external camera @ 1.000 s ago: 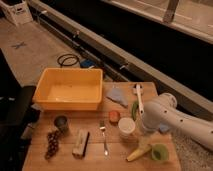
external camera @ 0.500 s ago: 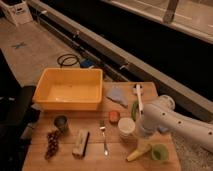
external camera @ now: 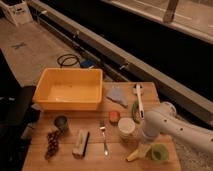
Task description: Place banana in tray
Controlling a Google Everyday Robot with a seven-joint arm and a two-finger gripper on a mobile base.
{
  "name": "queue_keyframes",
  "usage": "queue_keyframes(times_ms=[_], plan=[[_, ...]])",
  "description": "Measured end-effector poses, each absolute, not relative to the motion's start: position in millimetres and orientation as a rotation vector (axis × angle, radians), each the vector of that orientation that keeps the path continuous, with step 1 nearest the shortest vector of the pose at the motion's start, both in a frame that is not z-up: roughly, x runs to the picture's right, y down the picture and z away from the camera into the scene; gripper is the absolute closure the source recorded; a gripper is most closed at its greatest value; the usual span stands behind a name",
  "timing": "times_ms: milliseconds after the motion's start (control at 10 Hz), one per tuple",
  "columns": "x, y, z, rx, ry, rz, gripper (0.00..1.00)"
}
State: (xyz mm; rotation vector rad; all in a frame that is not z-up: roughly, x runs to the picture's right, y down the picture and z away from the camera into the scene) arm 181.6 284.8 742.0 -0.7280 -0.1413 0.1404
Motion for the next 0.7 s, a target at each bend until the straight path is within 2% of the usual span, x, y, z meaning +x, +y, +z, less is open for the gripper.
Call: queue_keyframes(times_ms=[400, 600, 700], plan=[[185, 316, 755, -0.709, -0.143, 0.190, 0.22], [185, 321, 760, -0.701, -0.134, 0.200, 0.38], [185, 322, 761, -0.696, -0.127, 0.203, 0.50]])
